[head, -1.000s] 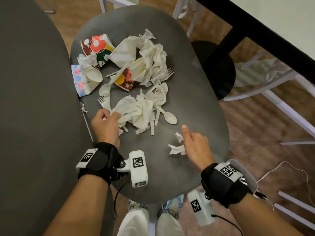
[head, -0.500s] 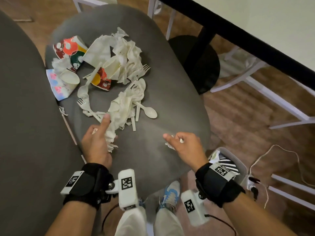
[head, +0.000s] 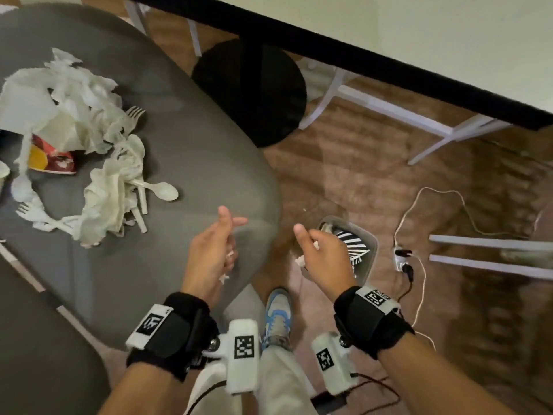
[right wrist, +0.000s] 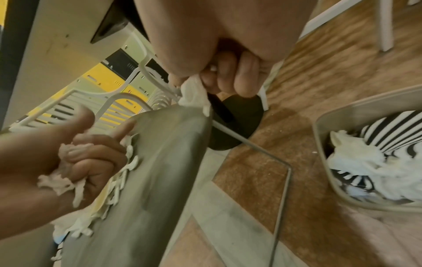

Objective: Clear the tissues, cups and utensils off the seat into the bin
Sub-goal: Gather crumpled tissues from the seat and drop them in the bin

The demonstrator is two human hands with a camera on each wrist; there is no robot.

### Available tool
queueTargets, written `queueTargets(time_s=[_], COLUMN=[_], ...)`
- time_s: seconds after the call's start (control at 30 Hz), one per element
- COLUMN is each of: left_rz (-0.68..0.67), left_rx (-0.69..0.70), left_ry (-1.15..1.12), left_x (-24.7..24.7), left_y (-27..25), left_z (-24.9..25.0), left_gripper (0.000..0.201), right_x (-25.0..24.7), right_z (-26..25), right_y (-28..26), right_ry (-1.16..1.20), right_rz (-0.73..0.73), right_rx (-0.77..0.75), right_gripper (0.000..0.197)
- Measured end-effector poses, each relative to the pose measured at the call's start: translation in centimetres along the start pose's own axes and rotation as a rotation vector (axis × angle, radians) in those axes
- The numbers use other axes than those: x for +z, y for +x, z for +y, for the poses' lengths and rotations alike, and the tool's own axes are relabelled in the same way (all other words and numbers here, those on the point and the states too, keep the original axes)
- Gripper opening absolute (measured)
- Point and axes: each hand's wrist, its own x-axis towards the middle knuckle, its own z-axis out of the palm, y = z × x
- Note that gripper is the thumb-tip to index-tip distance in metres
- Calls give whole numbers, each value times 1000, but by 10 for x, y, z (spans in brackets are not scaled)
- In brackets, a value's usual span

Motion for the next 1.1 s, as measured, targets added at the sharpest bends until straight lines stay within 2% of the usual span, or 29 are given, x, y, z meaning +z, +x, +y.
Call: queueTargets(time_s=[0.07,0.1,0.17,0.23,0.37,0.43,0.53,0.6,0.7,0.77,0.83,0.93,1.03,1.1], left_rz=[-149,-206,-261,-287,-454,-465,-406,-384,-412,-445,-472,-469,-397,-277], left_rx=[-78,-98,-123,-131,-52,39,137,160,97,42,37,67,71,49], left_ry=[20,26,147,396,843,1010,1085,1083,1165,1215,1181,1039,689,446], left_x=[28,41,66,90,128,145,164,177,187,182,169,135,87,48], left_y=[-1,-2,0,4,16,23,38,47,53,52,49,30,13,4], left_z=[-7,-12,-23,-38,-75,-91,-114,-125,-138,-137,-124,-87,-45,-15], left_gripper=[58,53,29,15,25,29,37,45,63,66,59,37,21,14], right_x=[-12,-18,-30,-40,-51,-54,-54,-54,-56,-58,-62,-70,-74,-67], right_z=[15,24,39,62,114,133,159,173,185,184,174,133,70,17], right_y=[-5,-7,-11,-11,-10,-9,-4,1,2,1,0,6,20,32], right_ry=[64,127,211,182,-56,-82,-139,-155,-176,-190,-231,-293,-340,-367], right_rz=[21,25,36,44,-62,-104,-104,-95,-134,-165,-177,-178,-165,-168], right_rx=[73,107,172,224,336,343,349,364,373,328,304,244,87,-33], right_gripper=[52,46,33,36,37,44,37,41,66,60,50,45,37,31])
